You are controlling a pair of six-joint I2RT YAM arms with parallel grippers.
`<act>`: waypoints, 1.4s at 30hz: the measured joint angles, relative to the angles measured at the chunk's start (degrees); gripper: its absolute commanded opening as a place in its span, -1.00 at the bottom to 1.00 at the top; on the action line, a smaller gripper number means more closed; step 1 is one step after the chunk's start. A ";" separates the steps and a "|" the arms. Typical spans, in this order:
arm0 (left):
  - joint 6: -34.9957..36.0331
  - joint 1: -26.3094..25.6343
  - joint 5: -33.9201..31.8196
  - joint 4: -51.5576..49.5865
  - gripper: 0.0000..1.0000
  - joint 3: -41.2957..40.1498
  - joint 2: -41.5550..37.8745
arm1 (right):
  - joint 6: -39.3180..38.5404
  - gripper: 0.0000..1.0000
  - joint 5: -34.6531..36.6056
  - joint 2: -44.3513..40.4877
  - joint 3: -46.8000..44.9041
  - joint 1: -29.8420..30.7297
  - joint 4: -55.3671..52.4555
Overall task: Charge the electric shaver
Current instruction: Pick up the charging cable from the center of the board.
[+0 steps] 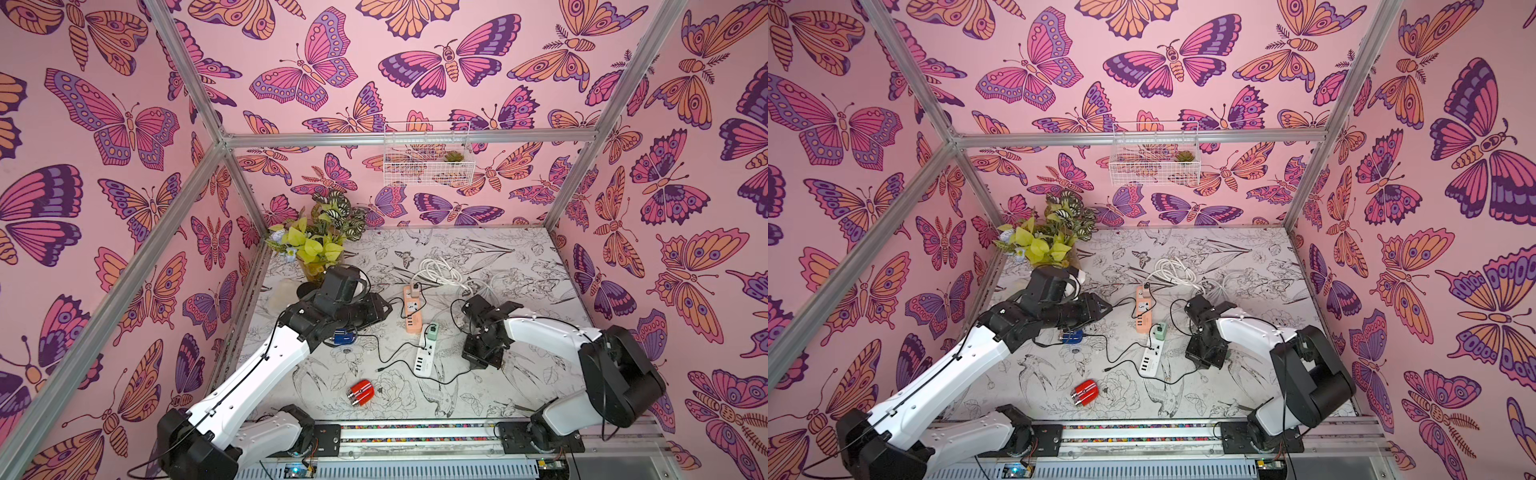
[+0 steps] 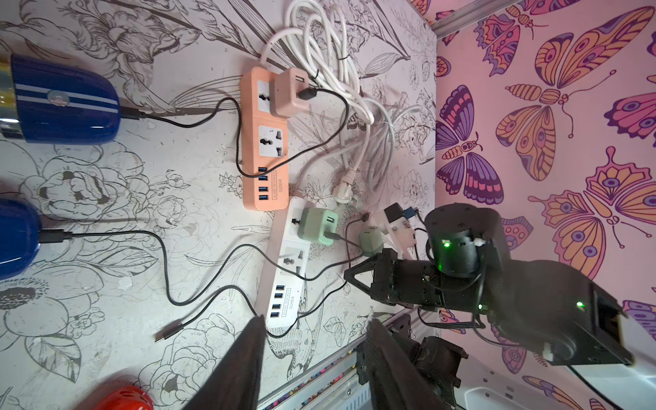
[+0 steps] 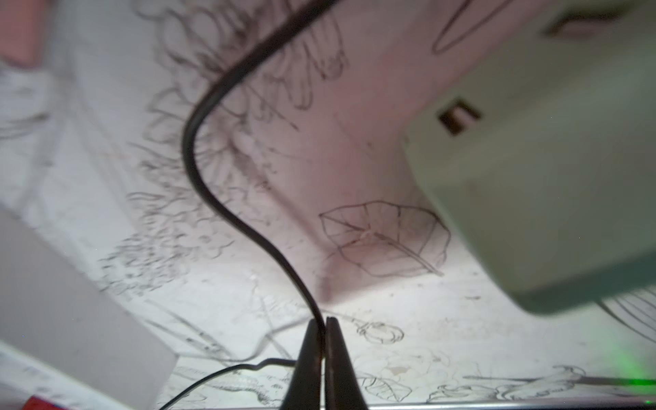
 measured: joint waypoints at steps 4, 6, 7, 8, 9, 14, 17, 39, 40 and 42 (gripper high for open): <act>-2.51 -1.09 0.52 0.28 0.13 1.36 0.00 | 5.16 -1.00 0.83 -6.19 7.91 0.00 -3.96; -5.84 -1.18 1.09 1.18 0.18 2.19 0.17 | 8.04 -1.00 1.11 -8.04 12.37 -0.09 -6.05; -7.65 -1.18 1.42 1.60 0.21 2.69 0.42 | 9.35 -1.00 1.14 -8.50 14.10 -0.13 -6.84; -10.19 -1.18 1.77 1.99 0.25 3.43 0.87 | 10.80 -1.00 1.16 -8.81 16.09 -0.28 -7.74; -12.90 -1.18 2.14 2.54 0.26 4.24 1.46 | 12.35 -1.00 1.14 -8.94 17.88 -0.44 -8.31; -26.77 -1.57 4.94 6.32 0.28 8.17 5.29 | 19.41 -1.00 0.98 -7.74 26.18 -0.76 -9.31; -34.56 -2.25 6.56 9.68 0.28 8.83 7.10 | 22.86 -1.00 0.63 -6.43 30.71 -0.76 -8.33; -52.92 -4.13 10.43 25.16 -0.76 14.78 26.64 | 34.82 -1.00 -6.34 0.04 36.33 -0.76 3.50; -52.96 -4.15 10.47 25.83 -0.88 14.78 27.02 | 34.99 -1.00 -6.69 0.17 36.33 -0.76 3.87; -53.09 -4.17 10.47 27.04 -1.00 14.82 27.41 | 35.17 -1.00 -6.93 0.52 36.30 -0.76 4.24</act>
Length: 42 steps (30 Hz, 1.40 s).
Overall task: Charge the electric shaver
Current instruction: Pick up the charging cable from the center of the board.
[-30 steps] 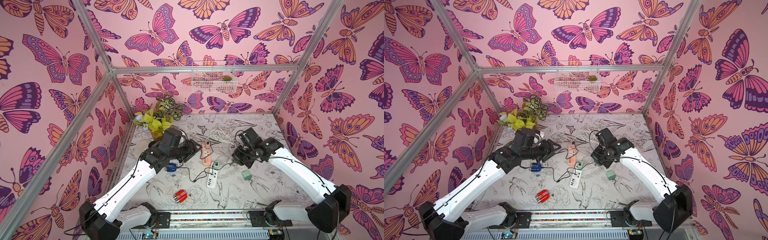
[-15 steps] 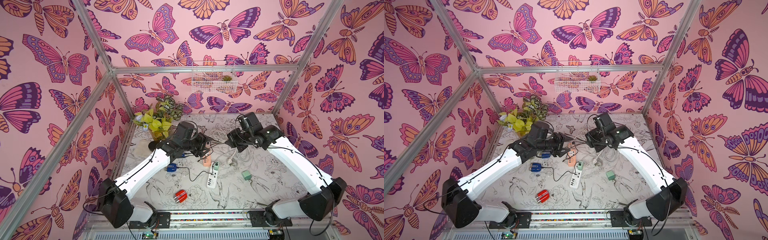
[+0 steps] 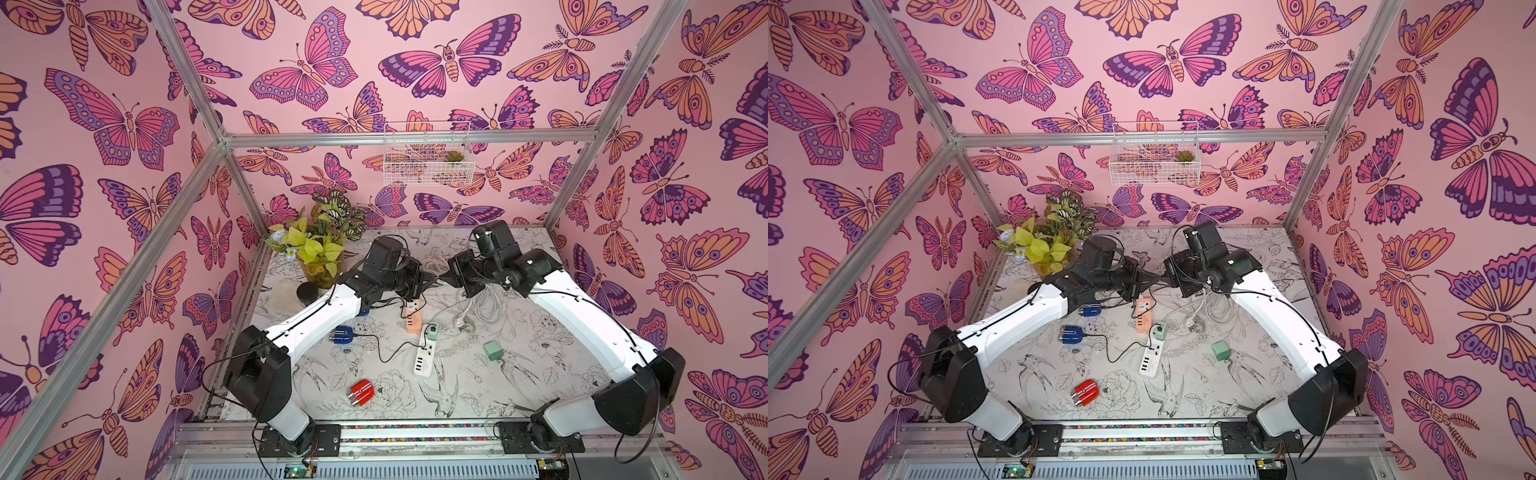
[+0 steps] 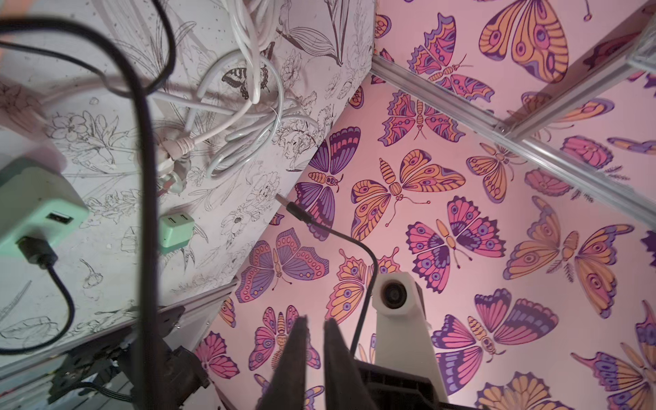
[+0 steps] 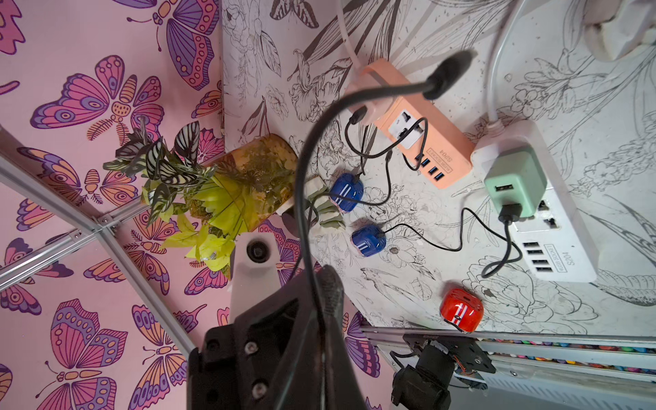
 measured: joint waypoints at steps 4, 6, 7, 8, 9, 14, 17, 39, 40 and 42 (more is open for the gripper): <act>0.15 0.11 0.13 1.79 -1.00 0.00 0.02 | 0.09 -0.60 -1.03 0.42 -0.83 -0.90 2.03; 0.11 0.37 0.20 2.36 -1.00 0.00 -0.02 | -0.35 -0.05 -2.23 0.39 -1.70 -1.97 3.34; 0.09 0.55 0.28 2.75 -1.00 -0.07 -0.13 | -0.79 0.13 -2.86 0.39 -2.38 -2.82 4.55; 0.07 0.66 0.44 3.02 -1.00 -0.15 -0.33 | -1.40 0.28 -3.37 0.26 -3.43 -3.78 6.27; 0.00 0.76 0.52 3.10 -1.00 -0.22 -0.57 | -2.01 0.37 -3.74 -0.04 -4.57 -4.59 7.67; -0.28 2.03 1.81 3.48 -1.00 -0.48 -2.45 | -4.11 0.50 -6.21 -5.05 -15.61 -9.62 16.57; -0.74 3.13 2.23 3.67 -1.00 -0.66 -3.61 | -5.68 0.40 -7.06 -8.83 -23.08 -11.15 23.37; -2.91 7.80 8.70 4.00 -1.00 2.54 -3.76 | -34.56 0.40 -20.83 0.07 -50.21 -11.02 86.90; -2.91 7.96 8.94 4.02 -1.00 2.80 -3.48 | -33.31 0.39 -21.22 1.03 -50.29 -10.86 89.35; -2.91 8.22 9.29 4.00 -1.00 3.15 -2.84 | -31.78 0.38 -22.08 2.25 -50.31 -10.12 93.31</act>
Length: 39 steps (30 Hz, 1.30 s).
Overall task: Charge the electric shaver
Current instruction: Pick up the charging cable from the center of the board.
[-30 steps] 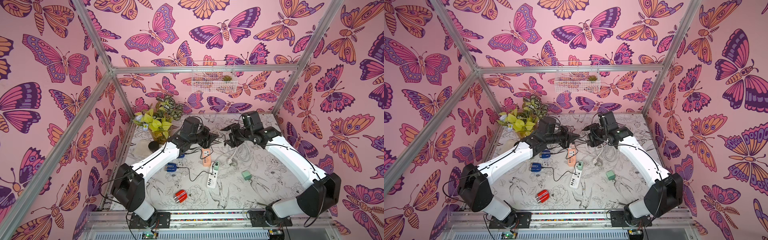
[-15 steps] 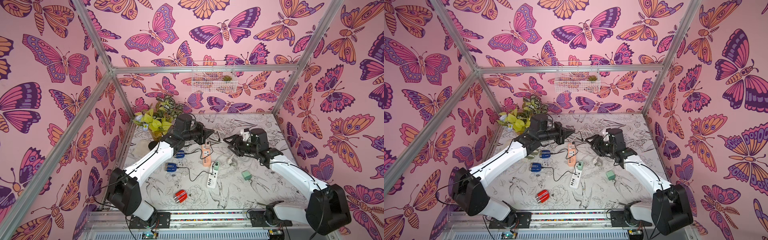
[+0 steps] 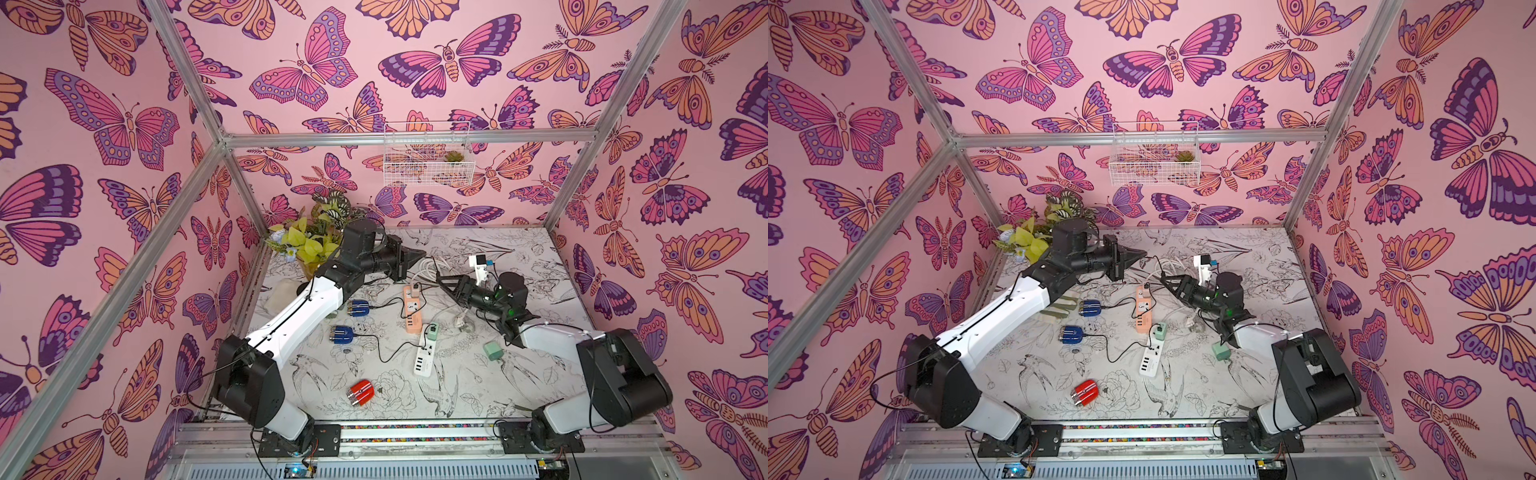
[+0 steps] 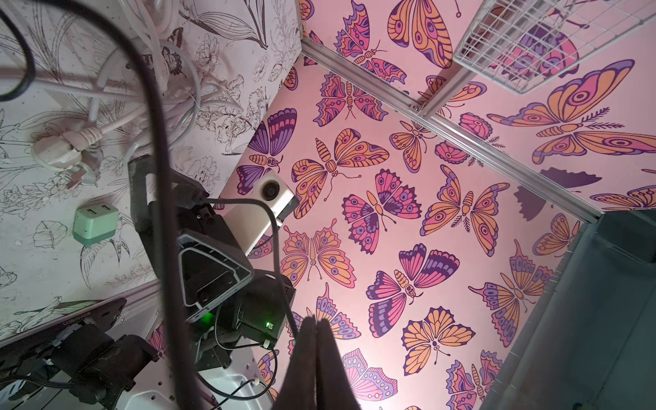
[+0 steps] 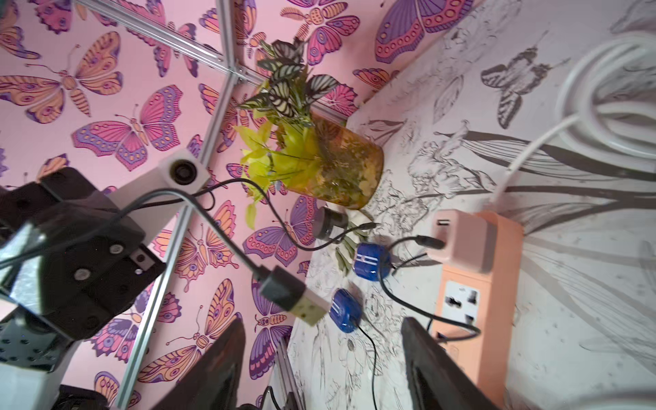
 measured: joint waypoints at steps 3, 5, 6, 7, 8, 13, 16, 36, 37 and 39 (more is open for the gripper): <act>-0.02 0.31 0.44 -0.02 -1.00 0.66 0.85 | -0.57 0.33 -0.39 -0.02 0.74 1.29 0.59; -0.11 0.42 0.81 -0.02 -1.00 0.72 0.92 | -1.68 0.27 -0.63 -0.02 2.23 1.62 -0.26; -0.15 0.55 1.05 -0.02 -1.00 0.72 0.92 | -2.16 0.23 -0.68 0.00 3.15 1.62 -0.55; -0.20 0.57 1.22 -0.02 -1.00 0.72 0.92 | -2.56 0.19 -0.85 0.07 4.04 1.62 -0.83; -0.22 0.59 1.29 -0.02 -1.00 0.72 0.92 | -2.95 0.17 -1.03 0.24 5.25 1.62 -1.16; -0.92 0.70 1.64 -0.02 -1.00 0.72 0.92 | -4.81 0.16 -1.25 0.96 8.76 1.62 -3.04; -1.07 0.74 1.68 -0.02 -1.00 0.72 0.92 | -6.43 0.30 -1.18 0.96 9.11 1.62 -5.75; -1.25 1.33 2.71 -0.02 -1.00 1.05 0.92 | -38.95 0.24 14.53 -6.67 20.11 8.52 -43.52; -1.25 1.33 2.71 -0.02 -1.00 1.05 0.92 | -40.00 0.23 15.50 -6.67 20.46 8.92 -44.48; -1.25 1.33 2.71 -0.02 -1.00 1.05 0.92 | -42.23 0.24 18.43 -6.67 20.85 9.25 -46.51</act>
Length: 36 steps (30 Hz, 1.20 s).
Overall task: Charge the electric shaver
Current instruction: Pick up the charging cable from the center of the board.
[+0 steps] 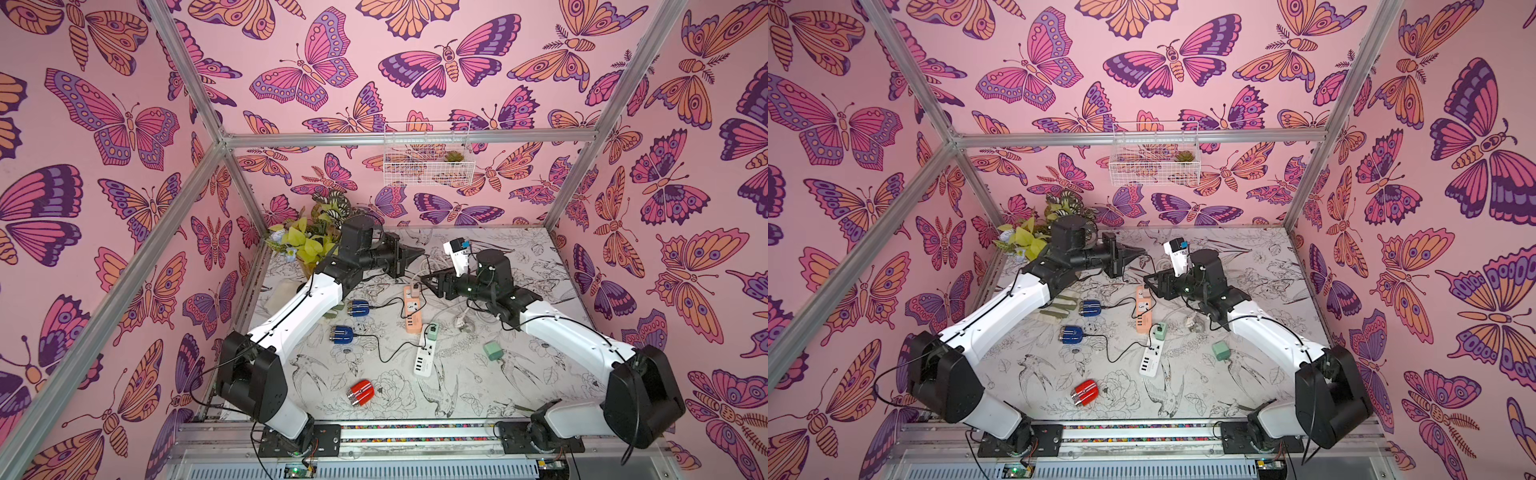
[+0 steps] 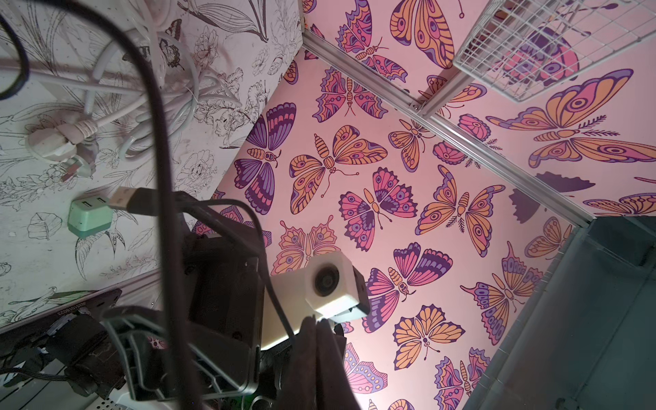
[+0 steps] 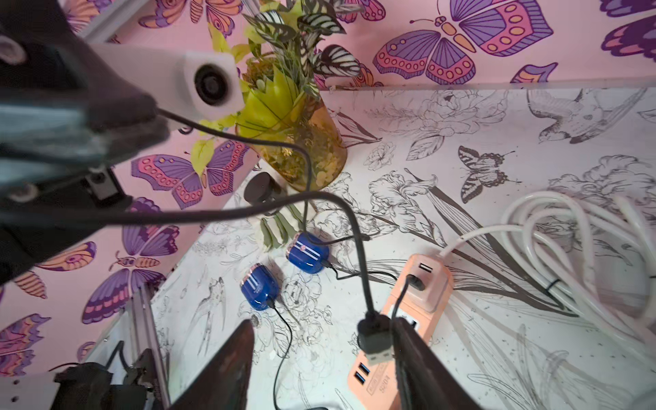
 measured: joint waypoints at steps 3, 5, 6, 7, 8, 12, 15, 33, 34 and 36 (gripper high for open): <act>0.00 0.00 0.00 -0.02 -1.00 0.00 0.00 | -2.82 0.22 3.85 0.02 0.48 0.22 -2.62; 0.00 0.00 0.00 -0.04 -1.00 0.00 0.00 | -4.61 0.15 5.60 0.33 1.46 0.76 -4.13; 0.00 0.00 0.00 -0.04 -1.00 0.00 0.00 | -5.40 0.11 6.21 0.57 2.10 1.18 -4.70; 0.00 0.00 0.00 -0.04 -1.00 0.00 0.00 | -6.14 0.05 6.71 0.85 2.78 1.64 -5.14; 0.00 0.00 0.00 -0.07 -1.00 0.00 0.00 | -6.71 -0.02 7.19 1.16 3.45 2.05 -5.51; -0.04 0.00 0.00 -0.13 -1.00 0.00 -0.02 | -8.44 -0.20 9.07 2.49 5.49 2.89 -6.16; -0.22 0.00 0.00 -0.17 -1.00 0.00 -0.15 | -9.44 -0.27 10.99 3.43 6.10 2.95 -6.38; -0.46 0.04 -0.24 -0.79 -1.00 -0.66 -2.05 | -11.98 -1.00 14.34 2.47 7.15 3.89 -8.63; -0.46 0.11 -0.31 -0.81 -1.00 -0.81 -2.12 | -12.00 -1.00 14.03 1.16 7.15 3.89 -8.98; -0.46 0.37 -0.57 -0.90 -0.96 -1.31 -2.27 | -12.13 -1.00 13.40 -0.98 7.15 3.89 -9.40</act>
